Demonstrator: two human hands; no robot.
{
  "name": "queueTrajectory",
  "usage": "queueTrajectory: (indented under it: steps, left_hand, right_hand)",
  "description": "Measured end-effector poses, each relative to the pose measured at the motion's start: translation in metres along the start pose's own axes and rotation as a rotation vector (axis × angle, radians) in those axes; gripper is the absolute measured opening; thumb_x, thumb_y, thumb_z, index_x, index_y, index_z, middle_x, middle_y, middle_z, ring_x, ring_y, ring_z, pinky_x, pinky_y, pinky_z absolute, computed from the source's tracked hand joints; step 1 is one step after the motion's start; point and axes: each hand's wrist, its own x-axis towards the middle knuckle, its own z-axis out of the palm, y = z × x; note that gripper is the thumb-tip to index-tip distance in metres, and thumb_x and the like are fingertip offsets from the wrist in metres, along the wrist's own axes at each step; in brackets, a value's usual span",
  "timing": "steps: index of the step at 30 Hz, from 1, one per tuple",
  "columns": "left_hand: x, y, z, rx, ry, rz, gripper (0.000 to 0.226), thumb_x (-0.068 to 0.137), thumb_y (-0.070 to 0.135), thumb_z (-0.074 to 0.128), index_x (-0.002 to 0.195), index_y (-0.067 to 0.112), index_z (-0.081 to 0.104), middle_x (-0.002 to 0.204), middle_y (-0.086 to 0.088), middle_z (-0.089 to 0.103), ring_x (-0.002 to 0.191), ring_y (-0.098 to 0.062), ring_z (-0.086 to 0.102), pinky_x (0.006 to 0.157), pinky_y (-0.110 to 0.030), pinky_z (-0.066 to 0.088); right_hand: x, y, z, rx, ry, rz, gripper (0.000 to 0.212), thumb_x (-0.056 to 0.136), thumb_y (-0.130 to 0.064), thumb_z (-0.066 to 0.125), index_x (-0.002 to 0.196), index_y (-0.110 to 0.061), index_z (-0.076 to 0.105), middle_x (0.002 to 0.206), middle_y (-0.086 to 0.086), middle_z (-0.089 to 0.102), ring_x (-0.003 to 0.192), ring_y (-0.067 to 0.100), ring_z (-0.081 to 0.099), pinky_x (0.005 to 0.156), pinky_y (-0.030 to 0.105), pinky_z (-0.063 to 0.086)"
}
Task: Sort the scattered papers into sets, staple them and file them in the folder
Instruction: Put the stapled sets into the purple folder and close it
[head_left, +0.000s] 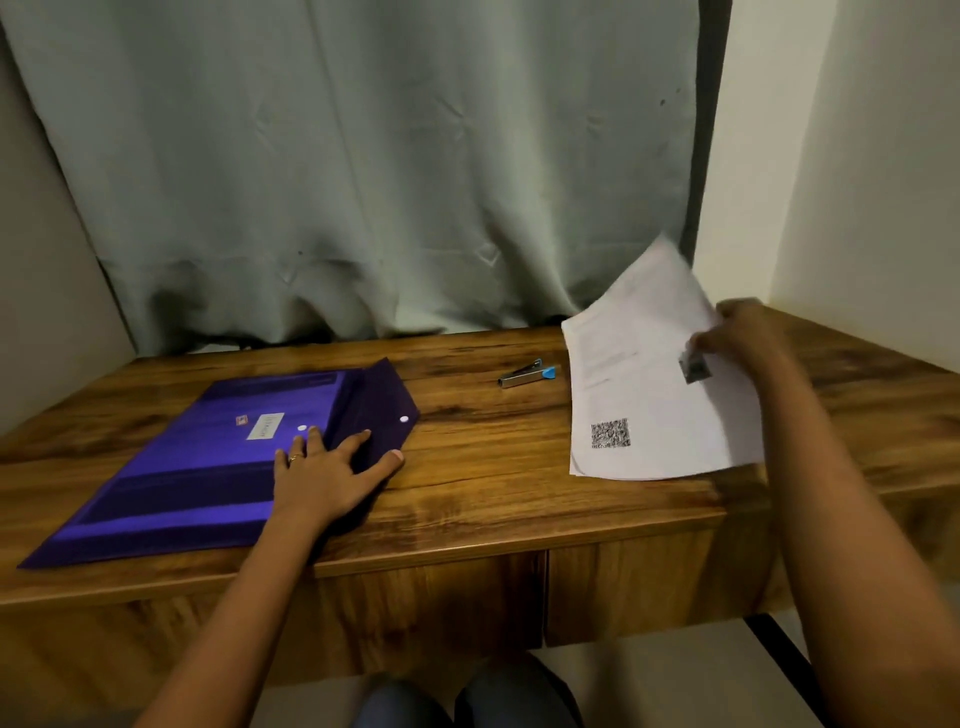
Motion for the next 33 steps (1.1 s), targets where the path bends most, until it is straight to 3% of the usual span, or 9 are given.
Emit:
queueTrajectory:
  steps: [5, 9, 13, 18, 21, 23, 25, 28, 33]
  left_hand:
    - [-0.001, -0.001, -0.002, -0.012, -0.008, 0.01, 0.098, 0.063, 0.095, 0.015, 0.147, 0.045, 0.027, 0.157, -0.019, 0.016, 0.145, -0.036, 0.014, 0.116, -0.053, 0.011]
    - [-0.002, 0.001, -0.005, -0.039, -0.014, 0.002, 0.094, 0.065, 0.091, 0.018, 0.147, 0.044, 0.027, 0.158, -0.018, 0.014, 0.145, -0.036, 0.011, 0.117, -0.053, 0.009]
    - [-0.004, 0.002, -0.004, -0.074, 0.019, -0.004, 0.096, 0.065, 0.094, 0.021, 0.145, 0.043, 0.032, 0.157, -0.02, 0.016, 0.146, -0.035, 0.012, 0.117, -0.053, 0.009]
    - [-0.006, 0.004, -0.004, -0.144, 0.069, -0.029, 0.089, 0.07, 0.088, 0.03, 0.143, 0.038, 0.04, 0.156, -0.02, 0.02, 0.145, -0.035, 0.017, 0.117, -0.051, 0.011]
    - [-0.008, 0.004, -0.005, -0.215, 0.114, -0.03, 0.083, 0.073, 0.083, 0.039, 0.139, 0.034, 0.048, 0.152, -0.021, 0.029, 0.142, -0.035, 0.024, 0.116, -0.049, 0.018]
    - [-0.009, 0.003, -0.006, -0.343, 0.151, -0.041, 0.078, 0.073, 0.08, 0.046, 0.126, 0.025, 0.062, 0.139, -0.018, 0.047, 0.131, -0.034, 0.04, 0.108, -0.046, 0.034]
    - [-0.009, 0.002, -0.007, -0.506, 0.234, -0.056, 0.077, 0.072, 0.08, 0.045, 0.101, 0.012, 0.07, 0.105, -0.011, 0.065, 0.101, -0.027, 0.059, 0.085, -0.038, 0.049]
    - [-0.009, 0.003, -0.009, -0.603, 0.368, -0.126, 0.051, 0.089, 0.054, 0.055, 0.098, 0.004, 0.059, 0.093, -0.01, 0.063, 0.084, -0.024, 0.06, 0.065, -0.032, 0.043]
    - [-0.004, 0.002, -0.009, -0.43, 0.399, -0.203, 0.026, 0.092, 0.014, 0.06, 0.111, -0.002, 0.052, 0.107, -0.019, 0.061, 0.099, -0.032, 0.059, 0.072, -0.033, 0.043]
  right_hand:
    - [-0.006, -0.039, -0.008, 0.307, 0.142, -0.113, 0.036, 0.082, -0.017, 0.069, 0.115, -0.003, 0.063, 0.113, 0.017, 0.062, 0.093, 0.025, 0.055, 0.074, 0.03, 0.04]
    - [-0.025, -0.078, 0.035, 0.641, 0.085, -0.092, 0.033, 0.087, -0.015, 0.065, 0.119, -0.009, 0.061, 0.107, 0.0, 0.06, 0.094, 0.021, 0.06, 0.076, 0.029, 0.049]
    - [-0.035, -0.106, 0.102, 0.801, -0.041, -0.012, 0.031, 0.087, -0.006, 0.065, 0.118, -0.006, 0.061, 0.115, 0.004, 0.063, 0.093, 0.023, 0.063, 0.077, 0.034, 0.052]
    - [-0.035, -0.11, 0.166, 0.795, -0.163, 0.124, 0.027, 0.087, -0.005, 0.066, 0.113, -0.003, 0.062, 0.119, 0.014, 0.064, 0.094, 0.028, 0.063, 0.083, 0.043, 0.055]
    - [-0.037, -0.104, 0.187, 0.71, -0.175, 0.099, 0.025, 0.088, -0.008, 0.065, 0.113, -0.006, 0.06, 0.118, 0.011, 0.064, 0.092, 0.026, 0.062, 0.079, 0.04, 0.055]
    - [-0.036, -0.1, 0.195, 0.689, -0.214, 0.073, 0.026, 0.088, -0.01, 0.065, 0.113, -0.008, 0.059, 0.12, 0.011, 0.064, 0.09, 0.025, 0.062, 0.08, 0.041, 0.055]
    - [-0.036, -0.1, 0.197, 0.734, -0.299, 0.088, 0.032, 0.088, -0.007, 0.066, 0.118, -0.007, 0.057, 0.117, 0.009, 0.064, 0.088, 0.024, 0.064, 0.074, 0.04, 0.057]
    - [-0.04, -0.103, 0.195, 0.924, -0.497, 0.197, 0.04, 0.084, 0.003, 0.067, 0.121, -0.002, 0.053, 0.108, 0.009, 0.064, 0.077, 0.02, 0.065, 0.053, 0.029, 0.056]
    - [-0.044, -0.11, 0.195, 1.017, -0.68, 0.274, 0.053, 0.081, 0.017, 0.059, 0.129, -0.003, 0.049, 0.122, 0.015, 0.062, 0.085, 0.023, 0.065, 0.05, 0.031, 0.058]
